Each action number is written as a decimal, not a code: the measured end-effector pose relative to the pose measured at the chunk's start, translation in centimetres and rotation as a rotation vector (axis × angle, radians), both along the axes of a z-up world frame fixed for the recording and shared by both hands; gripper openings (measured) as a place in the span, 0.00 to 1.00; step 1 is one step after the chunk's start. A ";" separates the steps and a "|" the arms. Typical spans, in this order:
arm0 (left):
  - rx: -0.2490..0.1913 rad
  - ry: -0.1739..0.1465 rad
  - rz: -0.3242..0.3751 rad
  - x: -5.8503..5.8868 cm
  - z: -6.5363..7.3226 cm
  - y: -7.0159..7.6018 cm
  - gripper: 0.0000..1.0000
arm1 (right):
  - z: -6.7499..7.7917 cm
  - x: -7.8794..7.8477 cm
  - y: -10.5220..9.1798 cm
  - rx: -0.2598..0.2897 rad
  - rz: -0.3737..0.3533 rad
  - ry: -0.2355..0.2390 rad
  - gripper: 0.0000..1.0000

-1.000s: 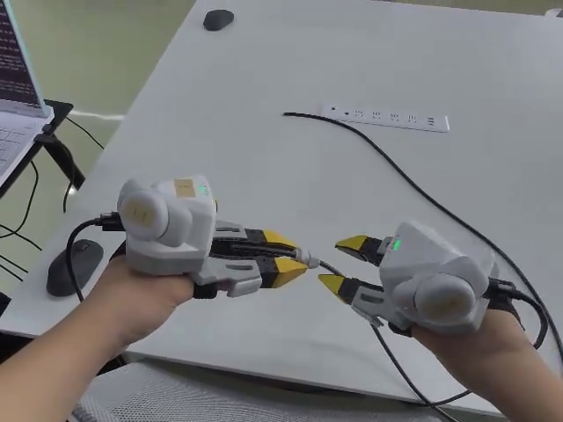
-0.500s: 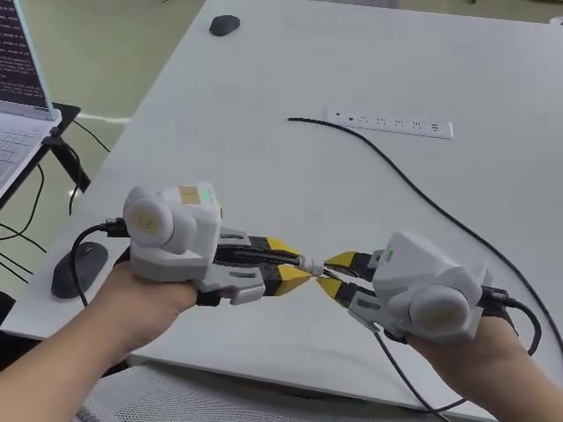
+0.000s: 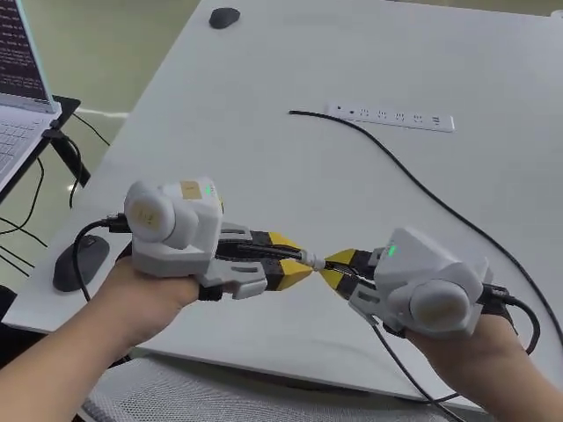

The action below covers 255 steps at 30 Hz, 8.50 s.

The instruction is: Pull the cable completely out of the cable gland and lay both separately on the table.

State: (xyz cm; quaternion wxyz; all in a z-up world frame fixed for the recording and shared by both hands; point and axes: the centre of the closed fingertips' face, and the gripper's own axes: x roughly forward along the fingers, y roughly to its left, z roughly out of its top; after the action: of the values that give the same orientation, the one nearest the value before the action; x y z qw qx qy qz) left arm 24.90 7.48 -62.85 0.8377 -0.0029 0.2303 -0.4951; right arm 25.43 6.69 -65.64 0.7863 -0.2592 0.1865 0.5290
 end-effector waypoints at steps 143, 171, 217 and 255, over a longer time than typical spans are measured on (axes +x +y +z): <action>-0.063 0.077 0.023 1.1 -8.3 7.7 0.15 | -7.0 13.2 4.5 -0.188 -0.155 0.182 0.00; -0.006 0.179 0.074 2.2 -16.3 11.7 0.15 | -15.2 10.5 11.1 -0.320 0.095 0.222 0.00; 0.084 0.164 0.092 2.4 -18.2 12.6 0.16 | -16.4 10.8 11.3 -0.335 0.100 0.204 0.04; 0.085 0.157 0.193 2.0 -14.7 12.5 0.33 | -7.5 9.2 7.3 -0.139 0.002 0.175 0.38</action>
State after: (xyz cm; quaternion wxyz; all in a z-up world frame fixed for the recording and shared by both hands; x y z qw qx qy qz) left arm 26.93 19.96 -77.58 0.8602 -0.0285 0.3147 -0.4003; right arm 34.64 13.99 -73.14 0.7466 -0.2661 0.2906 0.5360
